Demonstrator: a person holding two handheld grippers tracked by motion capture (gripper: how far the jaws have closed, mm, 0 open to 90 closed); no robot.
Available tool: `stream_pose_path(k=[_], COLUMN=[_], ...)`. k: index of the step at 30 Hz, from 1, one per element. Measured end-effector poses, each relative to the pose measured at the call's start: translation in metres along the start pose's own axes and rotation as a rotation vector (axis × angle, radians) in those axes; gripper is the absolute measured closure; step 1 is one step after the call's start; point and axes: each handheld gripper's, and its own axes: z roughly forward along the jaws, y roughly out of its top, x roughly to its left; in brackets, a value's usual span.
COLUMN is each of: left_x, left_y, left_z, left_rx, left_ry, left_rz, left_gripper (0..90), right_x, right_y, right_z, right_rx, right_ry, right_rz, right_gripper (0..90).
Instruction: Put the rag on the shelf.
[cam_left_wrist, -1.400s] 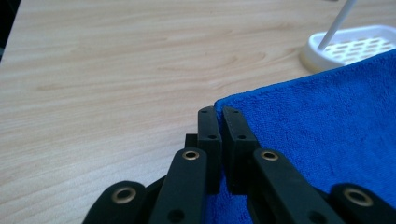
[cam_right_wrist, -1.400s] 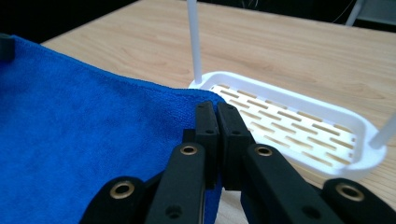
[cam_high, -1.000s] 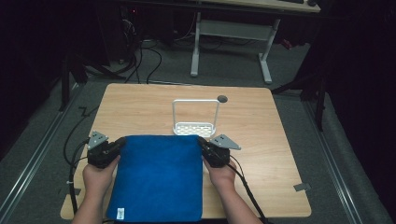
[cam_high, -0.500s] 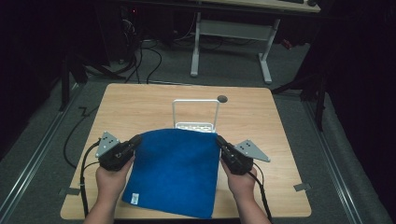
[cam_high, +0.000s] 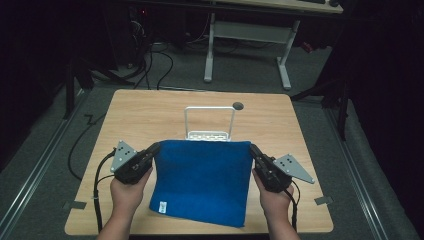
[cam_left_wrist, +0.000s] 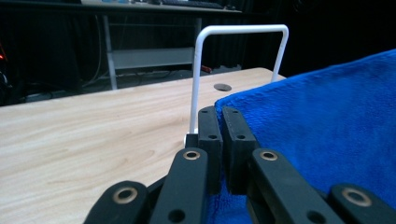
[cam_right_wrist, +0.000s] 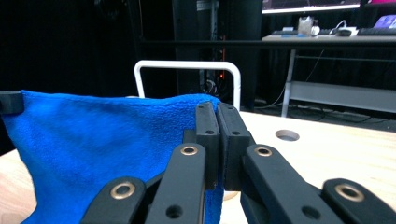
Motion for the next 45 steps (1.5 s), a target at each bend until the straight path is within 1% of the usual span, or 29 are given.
stream_pose_path(k=[1,2,4,9,10,12,15,16,17,20,23,24,27,28,29,31,32,34,35,36,37,38,41,42,45], left_x=[-0.001,-0.001,-0.003,-0.005,-0.005,-0.005,-0.005,-0.005,-0.006,-0.007,-0.010,-0.010,-0.011,-0.011,-0.011,-0.012,-0.012,-0.013,-0.012,-0.012,-0.012,-0.012,-0.010,-0.010,-0.009], left_y=[0.004,0.004,0.009,0.019,0.019,0.025,0.029,0.031,0.034,0.038,0.046,0.046,0.056,0.056,0.060,0.063,0.064,0.067,0.071,0.071,0.076,0.076,0.085,0.085,0.095], left_z=[-0.002,-0.002,-0.004,-0.009,-0.009,-0.011,-0.011,-0.012,-0.010,-0.009,-0.008,-0.008,-0.008,-0.008,-0.007,-0.007,-0.006,-0.004,-0.003,-0.003,-0.001,-0.001,0.000,0.000,0.002], left_rx=[-0.015,-0.015,-0.036,-0.070,-0.070,-0.089,-0.102,-0.119,-0.128,-0.133,-0.153,-0.153,-0.173,-0.173,-0.179,-0.183,-0.188,-0.192,-0.193,-0.193,-0.195,-0.195,-0.206,-0.206,-0.214], left_ry=[0.001,0.001,0.007,0.012,0.012,0.019,0.025,0.024,0.023,0.027,0.028,0.028,0.031,0.031,0.033,0.033,0.032,0.033,0.031,0.031,0.033,0.033,0.037,0.037,0.042], left_rz=[0.003,0.003,0.015,0.022,0.022,0.032,0.033,0.023,0.022,0.033,0.045,0.045,0.047,0.047,0.051,0.052,0.054,0.059,0.063,0.063,0.065,0.065,0.073,0.073,0.087], left_gripper=[87.5,87.5,87.5,87.5,87.5,87.5,87.6,87.6,87.6,87.6,87.6,87.6,87.6,87.6,87.6,87.6,87.6,87.6,87.6,87.6,87.6,87.6,87.6,87.6,87.6], right_x=[-0.001,-0.001,0.000,0.002,0.002,0.004,0.005,0.005,0.006,0.006,0.006,0.006,0.004,0.004,0.003,0.003,0.003,0.003,0.002,0.001,0.001,0.001,-0.003,-0.003,-0.004], right_y=[0.002,0.002,0.007,0.017,0.017,0.023,0.027,0.028,0.032,0.038,0.044,0.044,0.052,0.052,0.055,0.056,0.059,0.061,0.064,0.066,0.068,0.068,0.078,0.078,0.088], right_z=[-0.002,-0.002,-0.004,-0.009,-0.009,-0.010,-0.011,-0.011,-0.012,-0.014,-0.016,-0.016,-0.018,-0.018,-0.018,-0.018,-0.018,-0.018,-0.018,-0.017,-0.017,-0.017,-0.015,-0.015,-0.012], right_rx=[-0.011,-0.011,-0.027,-0.061,-0.061,-0.080,-0.091,-0.094,-0.106,-0.122,-0.138,-0.138,-0.161,-0.161,-0.169,-0.170,-0.179,-0.182,-0.189,-0.192,-0.194,-0.194,-0.202,-0.202,-0.210], right_ry=[-0.003,-0.003,-0.001,0.002,0.002,0.008,0.011,0.011,0.013,0.013,0.012,0.012,0.007,0.007,0.004,0.002,0.000,0.000,-0.001,-0.002,-0.003,-0.003,-0.002,-0.002,0.000], right_rz=[-0.002,-0.002,0.000,-0.011,-0.011,-0.018,-0.024,-0.024,-0.026,-0.039,-0.041,-0.041,-0.047,-0.047,-0.048,-0.052,-0.055,-0.057,-0.062,-0.066,-0.066,-0.066,-0.066,-0.066,-0.076], right_gripper=[88.9,88.9,88.9,89.0,89.0,89.0,89.0,89.0,89.0,89.0,89.0,89.0,89.0,89.0,89.0,89.0,89.0,89.0,89.0,89.0,89.0,89.0,89.0,89.0,89.0])
